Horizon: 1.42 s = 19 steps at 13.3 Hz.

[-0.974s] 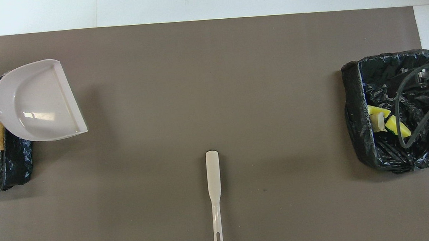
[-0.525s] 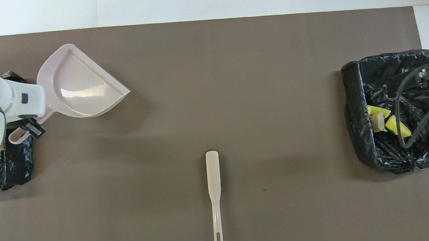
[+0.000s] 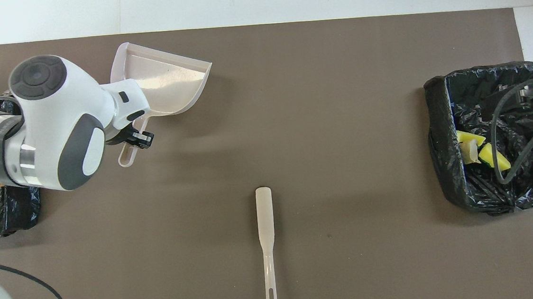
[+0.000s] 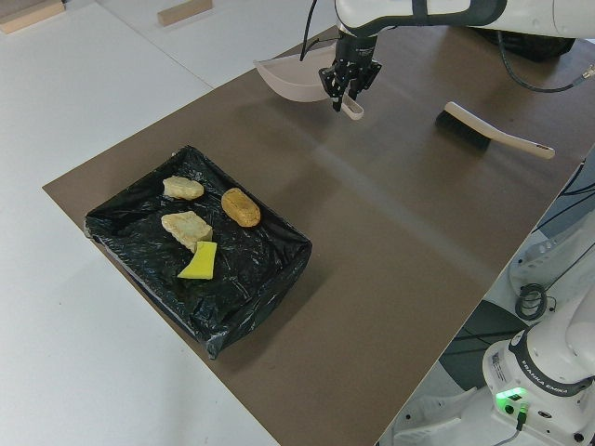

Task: Sweep and dump trash in bin
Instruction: 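Bring the empty dustpan back and set it on the table with the left gripper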

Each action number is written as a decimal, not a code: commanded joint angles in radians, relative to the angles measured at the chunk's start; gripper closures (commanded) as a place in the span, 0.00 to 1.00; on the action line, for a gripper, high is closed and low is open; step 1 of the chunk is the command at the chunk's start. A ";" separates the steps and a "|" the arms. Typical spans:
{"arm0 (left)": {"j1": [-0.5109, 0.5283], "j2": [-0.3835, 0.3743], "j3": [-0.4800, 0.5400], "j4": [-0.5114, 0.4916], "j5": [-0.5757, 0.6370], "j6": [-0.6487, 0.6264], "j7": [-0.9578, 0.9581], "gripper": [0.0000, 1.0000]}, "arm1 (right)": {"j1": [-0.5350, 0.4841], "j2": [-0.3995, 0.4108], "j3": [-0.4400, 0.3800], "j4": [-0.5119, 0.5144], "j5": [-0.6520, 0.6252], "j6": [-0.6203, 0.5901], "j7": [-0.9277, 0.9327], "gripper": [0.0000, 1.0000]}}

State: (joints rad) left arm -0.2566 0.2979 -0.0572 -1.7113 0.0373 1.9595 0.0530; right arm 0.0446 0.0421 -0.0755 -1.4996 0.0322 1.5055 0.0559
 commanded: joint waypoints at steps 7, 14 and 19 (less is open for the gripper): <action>-0.357 0.321 0.031 0.344 -0.014 -0.001 -0.589 1.00 | -0.014 -0.008 0.011 -0.002 0.000 0.002 -0.018 0.00; -0.288 0.230 0.031 0.323 -0.017 -0.007 -0.604 0.00 | -0.014 -0.008 0.011 -0.002 0.000 0.002 -0.016 0.00; -0.083 0.156 0.031 0.325 -0.019 -0.086 -0.391 0.00 | -0.014 -0.008 0.011 -0.002 0.000 0.002 -0.017 0.00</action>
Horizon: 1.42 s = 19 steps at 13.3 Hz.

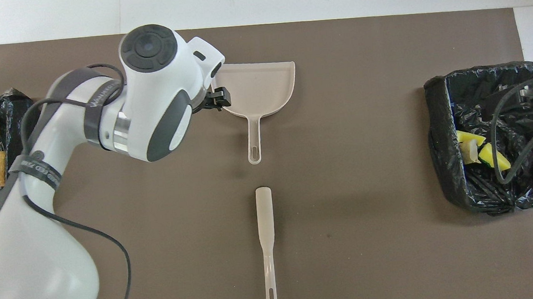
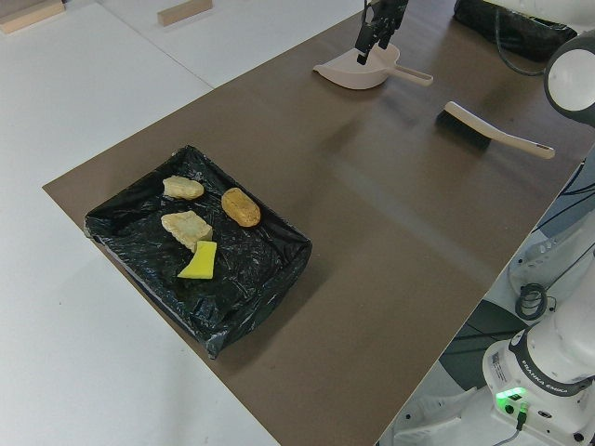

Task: Sweep and dump trash in bin
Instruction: 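Bring the empty dustpan back and set it on the table with the left gripper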

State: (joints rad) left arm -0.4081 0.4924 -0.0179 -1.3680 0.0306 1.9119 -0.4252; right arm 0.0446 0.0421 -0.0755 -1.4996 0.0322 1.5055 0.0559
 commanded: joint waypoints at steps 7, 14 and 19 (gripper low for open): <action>0.325 -0.196 -0.008 -0.039 -0.032 -0.264 0.469 0.00 | -0.014 -0.008 0.011 -0.002 0.000 0.002 -0.018 0.00; 0.367 -0.475 -0.008 -0.295 -0.032 -0.303 0.542 0.00 | -0.014 -0.008 0.011 -0.002 0.000 0.001 -0.016 0.00; 0.368 -0.509 -0.008 -0.231 -0.032 -0.389 0.539 0.00 | -0.014 -0.008 0.011 -0.002 0.000 0.002 -0.018 0.00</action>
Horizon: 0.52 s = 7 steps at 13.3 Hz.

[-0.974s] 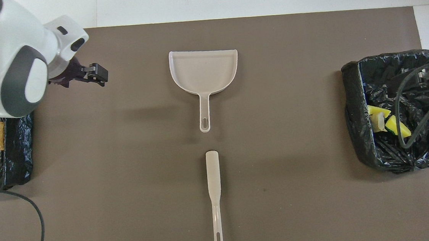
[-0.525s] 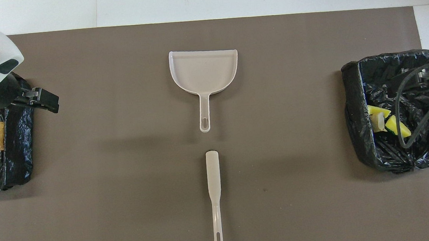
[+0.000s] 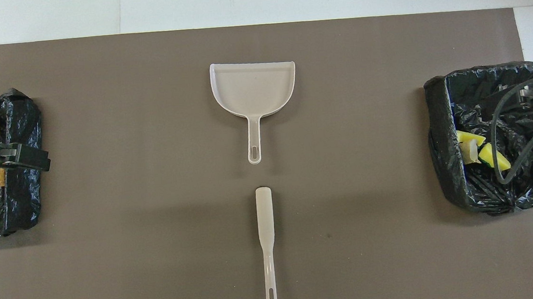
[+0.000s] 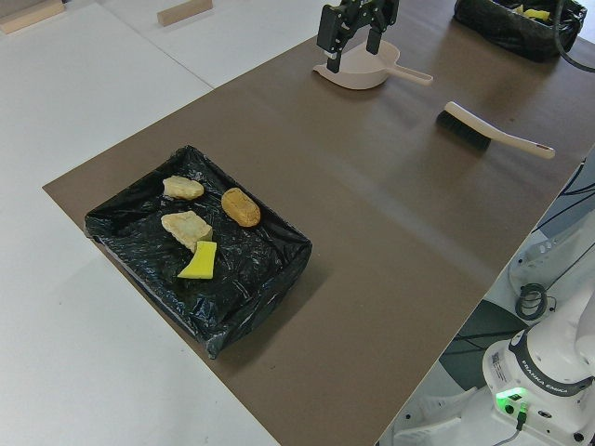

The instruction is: Sweep and dump trash in bin

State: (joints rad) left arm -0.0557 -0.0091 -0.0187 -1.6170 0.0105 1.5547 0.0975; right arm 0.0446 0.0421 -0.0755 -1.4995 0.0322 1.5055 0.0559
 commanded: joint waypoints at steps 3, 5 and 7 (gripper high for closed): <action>0.016 -0.005 -0.007 0.028 -0.021 -0.021 0.018 0.00 | -0.014 -0.008 0.011 -0.002 0.000 0.002 -0.018 0.00; 0.017 -0.003 -0.006 0.026 -0.023 0.002 0.018 0.00 | -0.015 -0.008 0.011 -0.002 0.000 0.002 -0.017 0.00; 0.017 -0.003 -0.006 0.023 -0.029 0.016 0.016 0.00 | -0.014 -0.008 0.011 -0.002 0.000 0.002 -0.016 0.00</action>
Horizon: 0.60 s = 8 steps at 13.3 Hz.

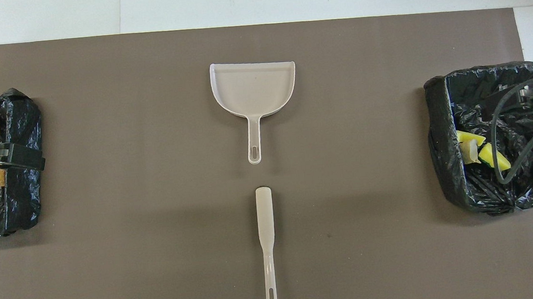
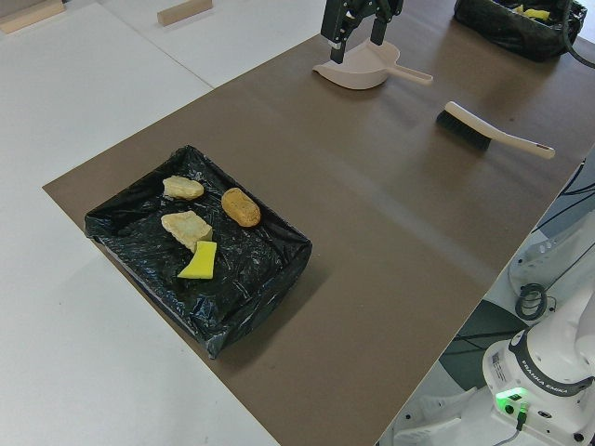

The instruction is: Sweep and dump trash in bin

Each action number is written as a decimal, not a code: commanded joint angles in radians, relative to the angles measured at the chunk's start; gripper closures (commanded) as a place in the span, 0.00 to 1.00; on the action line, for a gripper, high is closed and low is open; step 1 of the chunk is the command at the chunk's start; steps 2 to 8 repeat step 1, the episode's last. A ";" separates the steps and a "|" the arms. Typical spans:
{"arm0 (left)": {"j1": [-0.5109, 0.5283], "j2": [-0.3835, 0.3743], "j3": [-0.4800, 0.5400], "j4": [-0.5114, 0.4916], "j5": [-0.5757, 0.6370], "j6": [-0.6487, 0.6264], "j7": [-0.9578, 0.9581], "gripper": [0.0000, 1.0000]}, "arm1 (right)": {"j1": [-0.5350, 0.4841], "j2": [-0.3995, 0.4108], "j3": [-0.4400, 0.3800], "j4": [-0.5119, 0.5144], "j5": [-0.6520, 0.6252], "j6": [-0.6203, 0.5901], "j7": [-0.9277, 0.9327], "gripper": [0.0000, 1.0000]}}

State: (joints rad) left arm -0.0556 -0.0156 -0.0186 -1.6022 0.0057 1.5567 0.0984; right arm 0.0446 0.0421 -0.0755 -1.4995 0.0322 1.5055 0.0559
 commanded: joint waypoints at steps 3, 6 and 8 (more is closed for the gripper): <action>0.017 0.003 -0.006 0.007 -0.024 0.014 0.014 0.00 | -0.014 -0.008 0.011 -0.002 0.000 0.002 -0.016 0.00; 0.017 0.003 -0.006 0.007 -0.024 0.014 0.014 0.00 | -0.014 -0.008 0.011 -0.002 0.000 0.002 -0.016 0.00; 0.017 0.003 -0.006 0.007 -0.024 0.014 0.014 0.00 | -0.014 -0.008 0.011 -0.002 0.000 0.002 -0.016 0.00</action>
